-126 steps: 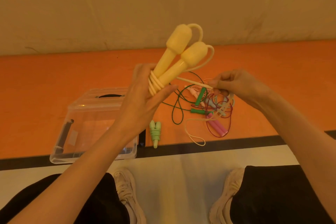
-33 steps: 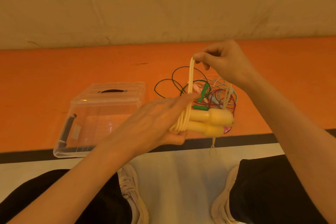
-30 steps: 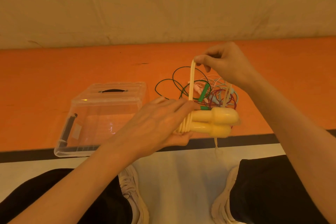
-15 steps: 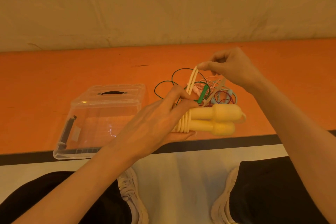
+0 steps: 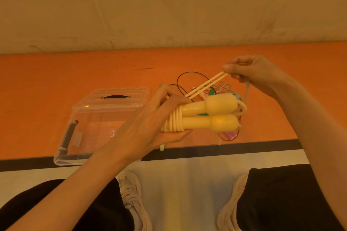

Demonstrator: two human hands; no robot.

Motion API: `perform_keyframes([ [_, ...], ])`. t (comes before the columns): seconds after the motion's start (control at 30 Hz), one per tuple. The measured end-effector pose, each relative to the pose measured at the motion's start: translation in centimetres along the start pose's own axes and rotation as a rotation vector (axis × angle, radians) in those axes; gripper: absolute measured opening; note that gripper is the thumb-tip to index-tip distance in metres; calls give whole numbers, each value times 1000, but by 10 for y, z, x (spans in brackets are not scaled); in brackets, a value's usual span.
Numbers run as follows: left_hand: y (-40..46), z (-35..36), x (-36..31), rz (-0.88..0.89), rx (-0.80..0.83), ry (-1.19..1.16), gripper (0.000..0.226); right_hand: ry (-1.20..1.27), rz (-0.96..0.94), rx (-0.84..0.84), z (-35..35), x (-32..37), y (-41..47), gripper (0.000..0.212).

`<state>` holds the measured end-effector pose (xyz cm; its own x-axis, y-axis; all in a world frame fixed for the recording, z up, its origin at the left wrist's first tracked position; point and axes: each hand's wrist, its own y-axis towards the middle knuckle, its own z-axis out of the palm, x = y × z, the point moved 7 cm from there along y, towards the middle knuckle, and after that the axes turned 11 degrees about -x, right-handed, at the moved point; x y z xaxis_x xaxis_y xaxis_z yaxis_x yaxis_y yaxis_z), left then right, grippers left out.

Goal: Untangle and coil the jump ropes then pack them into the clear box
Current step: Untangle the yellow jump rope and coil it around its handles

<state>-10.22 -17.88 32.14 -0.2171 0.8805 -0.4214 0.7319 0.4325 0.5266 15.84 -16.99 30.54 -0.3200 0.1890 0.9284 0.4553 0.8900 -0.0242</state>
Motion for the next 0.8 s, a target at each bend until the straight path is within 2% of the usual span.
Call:
perform_keyframes([
  [0.27,4,-10,20,-182,-105,-137,43,83,44,63,2,2,-8,18],
  [0.33,5,-14,26,-224,-134,-164,42,22,47,107,0,3,-13,17],
  [0.43,7,-14,30,-256,-147,-192,40,-135,23,48,-3,0,-17,11],
  [0.53,9,-6,30,-250,-129,-180,42,-255,-24,6,-6,-6,-14,40],
  [0.6,11,-4,34,-261,-135,-163,44,-300,-46,1,-5,-7,-13,47],
  [0.67,15,-4,41,-288,-153,-138,48,-329,-53,20,-2,-9,-13,44],
  [0.8,23,-3,64,-358,-175,-92,49,-327,-39,165,12,-16,-23,13],
])
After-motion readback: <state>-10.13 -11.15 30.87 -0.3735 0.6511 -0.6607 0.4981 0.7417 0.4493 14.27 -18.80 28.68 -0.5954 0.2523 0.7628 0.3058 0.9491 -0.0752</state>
